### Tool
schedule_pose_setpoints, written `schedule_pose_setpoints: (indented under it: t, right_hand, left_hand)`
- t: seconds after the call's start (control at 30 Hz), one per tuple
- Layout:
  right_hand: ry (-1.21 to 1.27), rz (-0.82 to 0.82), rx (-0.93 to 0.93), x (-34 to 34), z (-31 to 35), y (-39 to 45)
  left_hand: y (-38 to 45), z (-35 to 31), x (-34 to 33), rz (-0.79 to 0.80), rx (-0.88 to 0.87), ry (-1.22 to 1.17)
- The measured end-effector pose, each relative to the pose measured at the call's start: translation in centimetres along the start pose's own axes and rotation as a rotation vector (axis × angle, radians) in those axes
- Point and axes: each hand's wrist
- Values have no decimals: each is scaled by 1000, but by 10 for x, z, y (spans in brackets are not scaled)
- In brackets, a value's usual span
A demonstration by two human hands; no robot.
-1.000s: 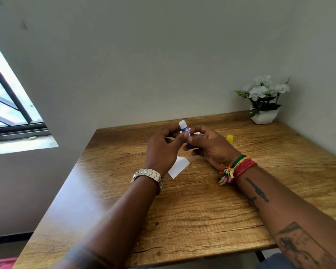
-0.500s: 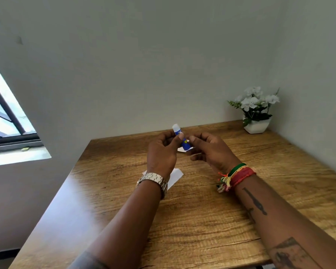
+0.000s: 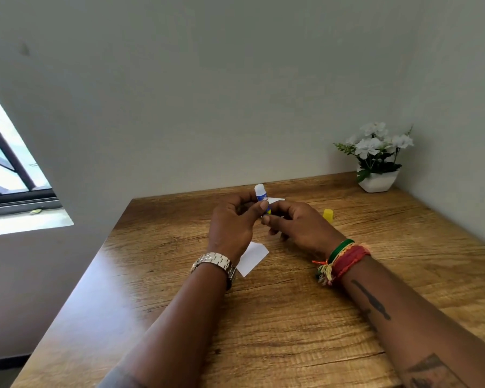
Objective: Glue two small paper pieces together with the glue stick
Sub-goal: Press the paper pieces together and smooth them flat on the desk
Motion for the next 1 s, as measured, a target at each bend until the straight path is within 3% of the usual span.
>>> schedule_pose_setpoints:
  t: [0.1, 0.27, 0.47, 0.57, 0.73, 1.0]
  right_hand:
    - [-33, -87, 18, 2, 0, -1]
    - [-112, -190, 121, 15, 3, -5]
    - [-312, -619, 39, 63, -11, -4]
    - [-417, -760, -106, 93, -26, -9]
    - [-596, -707, -365, 106, -44, -10]
    - [-735, -630, -467, 104, -46, -10]
  left_hand:
    - [-3, -3, -6, -5, -31, 122]
    - [-5, -15, -28, -5, -57, 129]
    - [-1, -23, -54, 11, -75, 258]
    - [0, -21, -66, 54, -35, 261]
    - [-4, -15, -82, 85, -1, 289]
    - [-12, -16, -85, 126, 38, 290]
Point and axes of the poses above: each hand's wrist, its own y-axis towards the middle knuckle, its own x-axis out of the back of the hand, z = x × y, and after that the axes turned 4 degrees about y, right-handed
